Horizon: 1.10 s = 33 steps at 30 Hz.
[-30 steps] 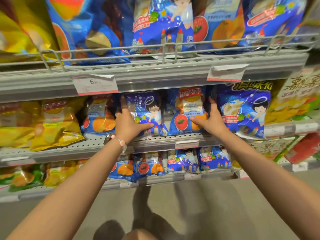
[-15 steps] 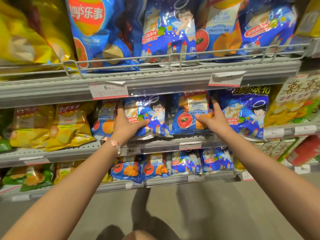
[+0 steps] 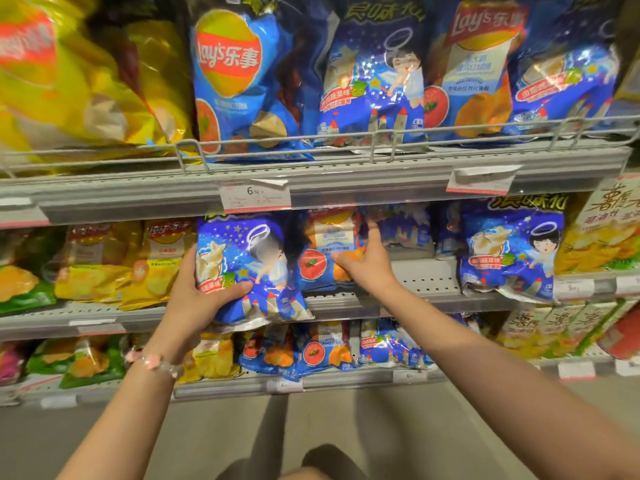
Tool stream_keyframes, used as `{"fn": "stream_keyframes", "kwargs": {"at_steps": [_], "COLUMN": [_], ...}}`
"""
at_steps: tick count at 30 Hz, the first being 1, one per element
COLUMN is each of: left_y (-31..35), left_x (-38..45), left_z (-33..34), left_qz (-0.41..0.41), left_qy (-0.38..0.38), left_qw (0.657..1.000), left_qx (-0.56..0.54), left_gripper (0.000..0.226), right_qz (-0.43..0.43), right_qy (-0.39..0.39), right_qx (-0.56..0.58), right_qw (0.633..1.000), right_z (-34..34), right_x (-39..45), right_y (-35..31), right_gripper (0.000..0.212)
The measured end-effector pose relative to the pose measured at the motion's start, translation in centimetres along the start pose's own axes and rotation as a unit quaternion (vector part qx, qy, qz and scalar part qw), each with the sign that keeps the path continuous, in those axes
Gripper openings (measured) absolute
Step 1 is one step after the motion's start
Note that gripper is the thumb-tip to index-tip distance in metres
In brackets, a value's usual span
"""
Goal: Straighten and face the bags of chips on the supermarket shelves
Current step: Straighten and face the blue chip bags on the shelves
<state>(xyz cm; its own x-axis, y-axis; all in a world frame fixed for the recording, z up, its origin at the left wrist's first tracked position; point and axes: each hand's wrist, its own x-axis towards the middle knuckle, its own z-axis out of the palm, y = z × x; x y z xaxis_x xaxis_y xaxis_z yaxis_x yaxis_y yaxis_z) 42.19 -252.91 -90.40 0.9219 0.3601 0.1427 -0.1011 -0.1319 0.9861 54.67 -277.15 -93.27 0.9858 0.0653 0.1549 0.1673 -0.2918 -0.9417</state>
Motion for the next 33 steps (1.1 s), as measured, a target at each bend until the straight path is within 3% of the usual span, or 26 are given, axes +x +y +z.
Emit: {"fn": "stream_keyframes", "kwargs": {"at_steps": [7, 12, 17, 21, 24, 27, 29, 30, 33], "left_y": [-0.6, 0.4, 1.0, 1.6, 2.3, 3.3, 4.2, 4.7, 6.1], "left_x": [-0.5, -0.3, -0.4, -0.8, -0.9, -1.1, -1.3, -1.3, -0.9], "left_z": [0.6, 1.6, 4.7, 7.6, 9.3, 10.1, 10.2, 10.2, 10.5], "left_qz": [-0.004, -0.004, -0.004, -0.004, 0.003, 0.048, 0.16, 0.241, 0.447], "left_qy": [-0.017, -0.033, -0.057, -0.091, -0.109, -0.136, -0.118, -0.098, 0.01], "left_qw": [0.998, 0.997, 0.996, 0.995, 0.994, 0.983, 0.953, 0.922, 0.772], "left_qx": [-0.06, -0.069, -0.063, -0.028, 0.009, 0.115, 0.229, 0.286, 0.452], "left_gripper": [0.083, 0.085, 0.087, 0.097, 0.094, 0.092, 0.086, 0.08, 0.064], "right_qz": [0.047, -0.007, -0.006, 0.014, 0.025, 0.035, 0.04, 0.038, 0.017], "right_qy": [-0.029, -0.006, -0.106, -0.082, -0.064, -0.015, 0.016, 0.026, 0.045], "right_qx": [-0.05, 0.018, 0.09, 0.102, 0.111, 0.129, 0.14, 0.143, 0.136], "right_qw": [0.997, 1.0, 0.99, 0.991, 0.991, 0.991, 0.989, 0.989, 0.989], "right_z": [2.6, 1.4, 0.7, -1.0, -3.3, -6.7, -9.2, -10.3, -12.2], "right_x": [0.6, -0.8, -3.3, -3.5, -3.0, -1.8, -0.7, -0.2, 1.0], "right_y": [1.2, -0.9, -3.7, -4.1, -3.6, -2.7, -2.1, -1.7, -0.6], "right_gripper": [0.097, 0.081, 0.086, 0.094, 0.079, 0.07, 0.066, 0.06, 0.049]}}
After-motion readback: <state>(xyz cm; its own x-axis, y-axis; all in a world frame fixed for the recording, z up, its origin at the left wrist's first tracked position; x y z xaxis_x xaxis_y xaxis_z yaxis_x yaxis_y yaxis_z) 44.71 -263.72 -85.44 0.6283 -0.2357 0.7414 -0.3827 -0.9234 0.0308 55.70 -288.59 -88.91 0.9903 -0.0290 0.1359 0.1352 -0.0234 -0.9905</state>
